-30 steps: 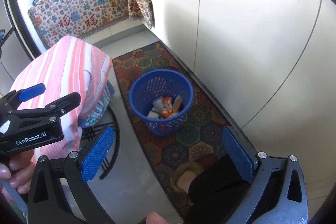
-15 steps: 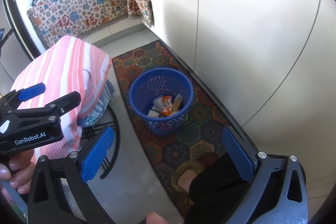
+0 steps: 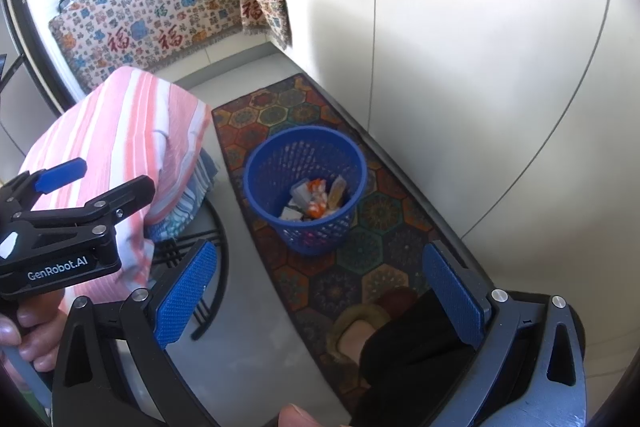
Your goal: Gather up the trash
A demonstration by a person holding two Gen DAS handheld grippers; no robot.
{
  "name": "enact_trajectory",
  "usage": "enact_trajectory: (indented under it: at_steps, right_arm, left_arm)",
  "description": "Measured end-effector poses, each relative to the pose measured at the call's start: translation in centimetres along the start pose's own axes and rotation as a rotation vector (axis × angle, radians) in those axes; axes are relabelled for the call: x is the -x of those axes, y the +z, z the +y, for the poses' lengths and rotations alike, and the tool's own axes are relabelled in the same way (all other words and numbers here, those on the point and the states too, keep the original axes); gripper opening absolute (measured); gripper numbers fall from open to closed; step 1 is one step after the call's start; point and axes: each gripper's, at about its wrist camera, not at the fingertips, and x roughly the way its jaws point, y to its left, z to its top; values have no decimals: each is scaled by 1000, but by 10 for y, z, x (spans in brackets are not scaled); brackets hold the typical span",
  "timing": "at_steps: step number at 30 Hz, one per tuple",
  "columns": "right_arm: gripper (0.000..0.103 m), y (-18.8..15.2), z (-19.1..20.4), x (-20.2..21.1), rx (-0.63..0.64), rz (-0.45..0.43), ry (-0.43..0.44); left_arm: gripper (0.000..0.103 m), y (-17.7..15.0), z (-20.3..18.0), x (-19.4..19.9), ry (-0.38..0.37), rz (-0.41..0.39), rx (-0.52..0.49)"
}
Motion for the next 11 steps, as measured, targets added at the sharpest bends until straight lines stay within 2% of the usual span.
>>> enact_trajectory:
  at_steps: [11]
  right_arm:
    - [103,0,5,-6,13,22,-12]
  left_arm:
    - [103,-6,13,8,-2,-20,17]
